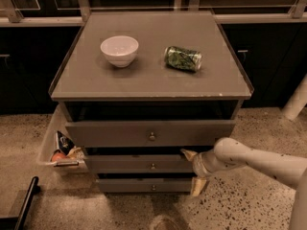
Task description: Open middle drawer
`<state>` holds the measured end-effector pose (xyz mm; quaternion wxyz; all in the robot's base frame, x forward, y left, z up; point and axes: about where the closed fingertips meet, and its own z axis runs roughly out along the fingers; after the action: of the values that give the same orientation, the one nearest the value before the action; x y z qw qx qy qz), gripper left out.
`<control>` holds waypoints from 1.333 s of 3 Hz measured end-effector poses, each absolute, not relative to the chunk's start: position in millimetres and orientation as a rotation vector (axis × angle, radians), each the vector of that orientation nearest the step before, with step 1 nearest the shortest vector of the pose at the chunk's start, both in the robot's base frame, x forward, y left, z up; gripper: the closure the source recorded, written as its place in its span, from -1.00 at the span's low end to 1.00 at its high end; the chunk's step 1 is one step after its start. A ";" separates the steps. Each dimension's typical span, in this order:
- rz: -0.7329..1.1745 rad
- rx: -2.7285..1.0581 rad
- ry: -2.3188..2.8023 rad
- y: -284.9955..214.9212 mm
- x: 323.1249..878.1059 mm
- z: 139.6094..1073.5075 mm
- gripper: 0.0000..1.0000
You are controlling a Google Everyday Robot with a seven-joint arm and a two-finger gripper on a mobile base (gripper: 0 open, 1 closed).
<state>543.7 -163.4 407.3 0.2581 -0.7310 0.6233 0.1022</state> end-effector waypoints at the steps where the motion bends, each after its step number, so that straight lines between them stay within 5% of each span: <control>1: 0.255 -1.960 1.701 -166.4 560.0 407.1 -1.00; 3: 0.251 -1.924 1.741 -163.0 563.9 389.8 -1.00; 4: 0.251 -1.924 1.741 -163.0 563.9 389.8 -0.63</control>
Offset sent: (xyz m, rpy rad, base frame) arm 0.0319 -0.0045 -0.0167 -0.0059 -0.0202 -0.0708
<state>563.9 -163.0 389.8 0.2641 -0.7118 0.6442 0.0930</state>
